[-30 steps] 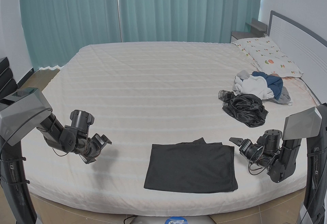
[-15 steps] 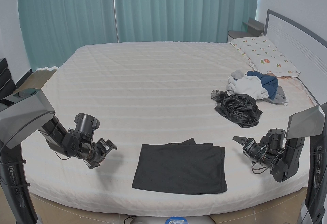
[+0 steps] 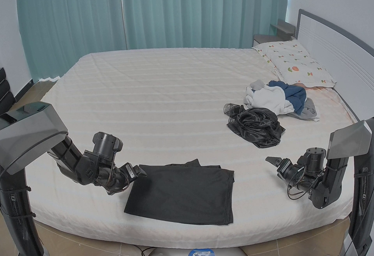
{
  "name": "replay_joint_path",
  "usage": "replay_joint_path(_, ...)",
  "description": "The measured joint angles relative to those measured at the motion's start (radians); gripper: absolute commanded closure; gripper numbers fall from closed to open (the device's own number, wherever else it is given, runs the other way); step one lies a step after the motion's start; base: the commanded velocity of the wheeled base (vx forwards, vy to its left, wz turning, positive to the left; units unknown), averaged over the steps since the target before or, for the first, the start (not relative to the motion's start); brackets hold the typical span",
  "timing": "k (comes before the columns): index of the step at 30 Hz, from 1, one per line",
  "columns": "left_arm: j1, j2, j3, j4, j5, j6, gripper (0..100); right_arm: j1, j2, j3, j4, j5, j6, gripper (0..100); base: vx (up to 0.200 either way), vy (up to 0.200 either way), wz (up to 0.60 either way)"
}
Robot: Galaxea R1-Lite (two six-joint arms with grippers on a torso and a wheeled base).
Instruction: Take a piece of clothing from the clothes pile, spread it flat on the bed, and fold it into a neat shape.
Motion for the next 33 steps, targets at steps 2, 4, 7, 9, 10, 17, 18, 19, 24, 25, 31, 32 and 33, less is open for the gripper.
replay_joint_path(2, 0.005, 0.002, 0.006, -0.034, -0.024, 0.073, 0, 0.005, 0.0, 0.002, -0.001, 0.001, 0.0, 0, 0.0, 0.0, 0.0)
replay_joint_path(4, 0.016, 0.006, 0.018, -0.075, -0.053, 0.135, 0, 0.007, 0.0, 0.006, -0.001, 0.001, 0.0, 0, 0.0, 0.0, 0.0)
replay_joint_path(7, 0.035, 0.017, 0.036, -0.119, -0.078, 0.223, 0, 0.016, 0.0, 0.011, -0.003, 0.003, 0.0, 0, 0.0, 0.0, 0.0)
replay_joint_path(9, 0.041, 0.031, 0.048, -0.146, -0.092, 0.312, 0, 0.018, 0.001, 0.016, -0.005, 0.004, 0.001, 0, 0.0, 0.0, 0.0)
replay_joint_path(10, 0.045, 0.036, 0.052, -0.154, -0.097, 0.339, 0, 0.02, 0.001, 0.018, -0.005, 0.004, 0.001, 0, 0.0, 0.0, 0.0)
replay_joint_path(17, 0.043, 0.057, 0.064, -0.178, -0.173, 0.391, 0, 0.037, 0.001, 0.029, -0.009, 0.005, 0.003, 0, 0.0, 0.0, 0.0)
replay_joint_path(18, 0.043, 0.06, 0.064, -0.178, -0.174, 0.392, 0, 0.038, 0.001, 0.029, -0.008, 0.005, 0.003, 0, 0.0, 0.0, 0.0)
replay_joint_path(19, 0.044, 0.062, 0.063, -0.179, -0.175, 0.392, 0, 0.038, 0.0, 0.03, -0.008, 0.005, 0.003, 0, 0.0, 0.0, 0.0)
replay_joint_path(24, 0.037, 0.068, 0.064, -0.179, -0.173, 0.393, 0, 0.044, 0.001, 0.029, -0.009, 0.004, 0.002, 0, 0.0, 0.0, 0.0)
replay_joint_path(25, 0.036, 0.069, 0.064, -0.179, -0.173, 0.394, 0, 0.046, 0.001, 0.029, -0.009, 0.004, 0.002, 0, 0.0, 0.0, 0.0)
replay_joint_path(31, 0.028, 0.076, 0.064, -0.179, -0.158, 0.394, 0, 0.054, 0.002, 0.03, -0.009, 0.004, 0.002, 0, 0.0, 0.0, 0.0)
replay_joint_path(32, 0.028, 0.076, 0.066, -0.179, -0.156, 0.394, 0, 0.054, 0.002, 0.03, -0.009, 0.004, 0.002, 0, 0.0, 0.0, 0.0)
replay_joint_path(33, 0.027, 0.076, 0.067, -0.179, -0.156, 0.394, 0, 0.054, 0.003, 0.031, -0.008, 0.004, 0.002, 0, 0.0, 0.0, 0.0)
